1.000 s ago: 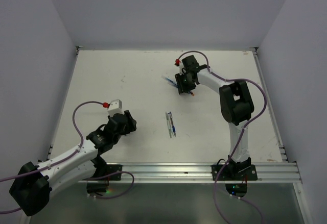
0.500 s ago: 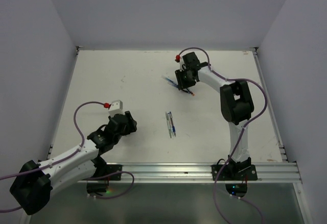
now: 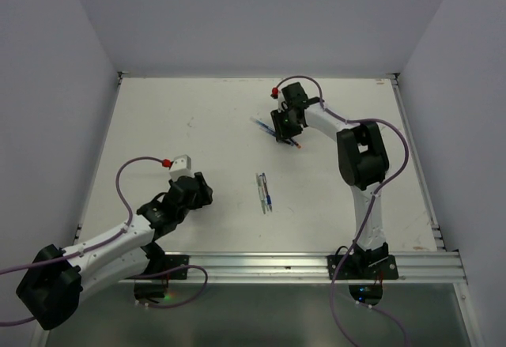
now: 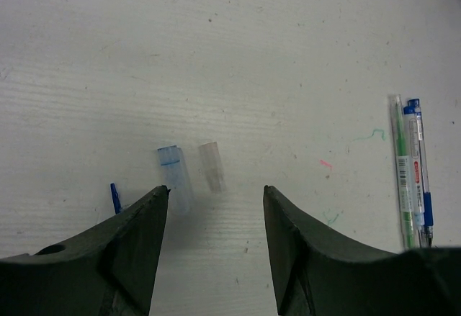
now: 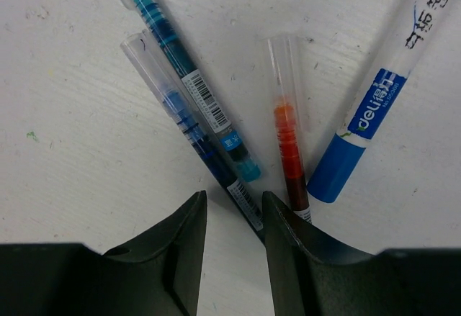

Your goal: Open the pen caps

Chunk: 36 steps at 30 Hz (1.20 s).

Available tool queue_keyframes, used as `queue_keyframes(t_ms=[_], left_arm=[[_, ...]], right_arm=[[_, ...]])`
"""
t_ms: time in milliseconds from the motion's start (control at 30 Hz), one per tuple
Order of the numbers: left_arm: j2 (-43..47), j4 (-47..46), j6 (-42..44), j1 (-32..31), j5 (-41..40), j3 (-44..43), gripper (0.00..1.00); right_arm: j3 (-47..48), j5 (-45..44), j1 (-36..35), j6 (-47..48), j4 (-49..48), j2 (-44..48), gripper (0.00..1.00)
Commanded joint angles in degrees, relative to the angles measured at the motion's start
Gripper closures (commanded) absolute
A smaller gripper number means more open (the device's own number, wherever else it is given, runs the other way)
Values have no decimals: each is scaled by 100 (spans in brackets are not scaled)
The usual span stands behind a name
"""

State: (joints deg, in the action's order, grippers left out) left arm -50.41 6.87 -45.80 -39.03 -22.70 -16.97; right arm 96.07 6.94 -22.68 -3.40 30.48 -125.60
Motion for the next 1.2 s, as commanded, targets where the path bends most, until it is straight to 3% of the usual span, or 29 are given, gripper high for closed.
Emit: queue_keyframes(t_ms=[0,100,233,400,800,1167], left_arm=[[-12,-266,80,18,-33,10,41],[14,-248,71,18,-33,18,41],[49,-248,36,18,2,1,41],[198,-309,-183,27,413,-104,40],[225,-195,-350,27,679,-1009,43],[-118,-634,-131,27,1390,-1528,43]], right_arm=[[-35,27,35,32,-95,-70,60],[-124,-17,35,-47,-104,-52,64],[-369,-202,18,-126,-174,-35,87],[-668,-228,-114,76,-288,-17,100],[-1239,668,-501,-90,-718,1080,100],[-2083,1397,-562,-1224,-1079,3462,100]])
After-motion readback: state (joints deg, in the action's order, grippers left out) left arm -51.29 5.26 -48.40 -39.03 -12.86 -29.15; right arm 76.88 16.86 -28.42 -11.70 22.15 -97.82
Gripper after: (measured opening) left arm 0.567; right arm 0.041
